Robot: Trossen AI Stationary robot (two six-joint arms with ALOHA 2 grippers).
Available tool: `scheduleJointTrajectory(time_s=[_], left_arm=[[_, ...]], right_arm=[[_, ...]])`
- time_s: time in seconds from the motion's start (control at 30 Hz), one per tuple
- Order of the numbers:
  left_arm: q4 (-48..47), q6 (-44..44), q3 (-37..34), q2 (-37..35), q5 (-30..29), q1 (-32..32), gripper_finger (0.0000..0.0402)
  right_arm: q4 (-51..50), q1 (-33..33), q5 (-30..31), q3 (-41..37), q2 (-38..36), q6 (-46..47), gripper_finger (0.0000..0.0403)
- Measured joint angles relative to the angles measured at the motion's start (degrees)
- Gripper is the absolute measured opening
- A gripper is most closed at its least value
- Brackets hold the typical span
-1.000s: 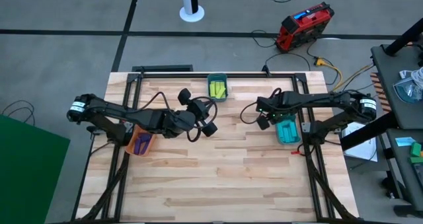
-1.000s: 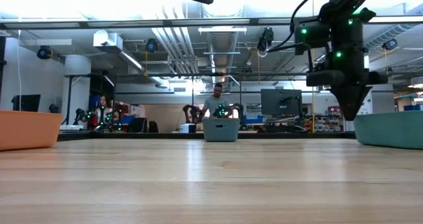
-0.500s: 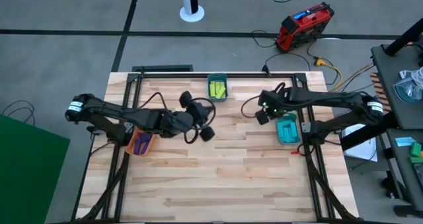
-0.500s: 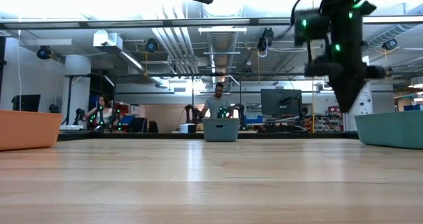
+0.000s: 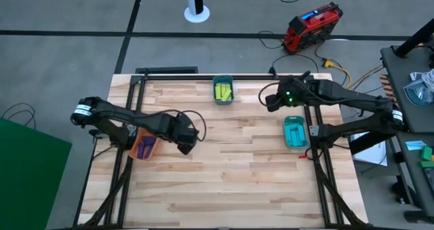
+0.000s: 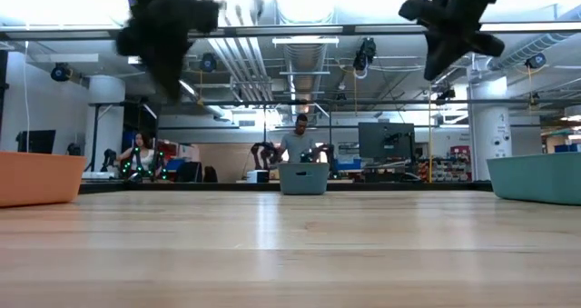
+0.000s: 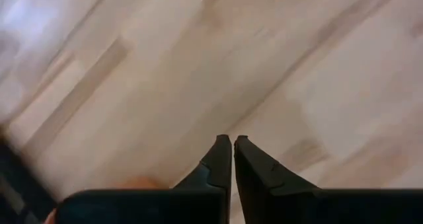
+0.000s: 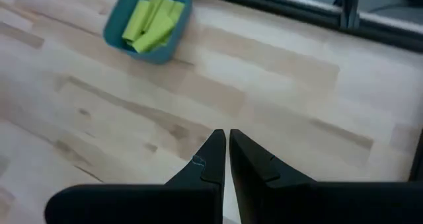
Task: Sort blocks
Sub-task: Adjust the orange bin on the table
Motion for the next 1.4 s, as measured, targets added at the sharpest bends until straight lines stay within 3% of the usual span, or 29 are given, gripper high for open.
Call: scheduleJointTrajectory(time_s=[0.2, 0.37, 0.53, 0.73, 0.83, 1.4], left_arm=[[2.0, -0.69, -7.15, 1.34, 7.26, 1.46, 0.0], [8.34, 0.55, -10.58, 2.66, 8.61, 2.52, 0.0], [6.55, 0.73, -11.77, 6.81, 16.77, 5.1, 0.0], [-1.11, 1.66, -10.49, 12.05, 15.4, 6.22, 0.0], [-5.08, 2.65, -9.63, 14.06, 11.74, 6.19, 0.0], [-7.39, 7.77, -9.87, 16.95, 5.6, 9.44, 0.0]], right_arm=[[0.32, 0.0, 0.87, 1.72, 0.89, -1.41, 0.0012], [0.24, 0.0, 0.61, 1.64, 2.41, -1.22, 0.0012], [0.24, 0.0, 0.18, 1.61, 4.12, -1.03, 0.0012], [0.54, 0.0, -0.65, 1.59, 5.74, -0.98, 0.0012], [0.7, 0.0, -0.89, 1.59, 6.37, -0.98, 0.0012], [2.01, 0.0, -1.32, 1.59, 6.75, -0.31, 0.0012]])
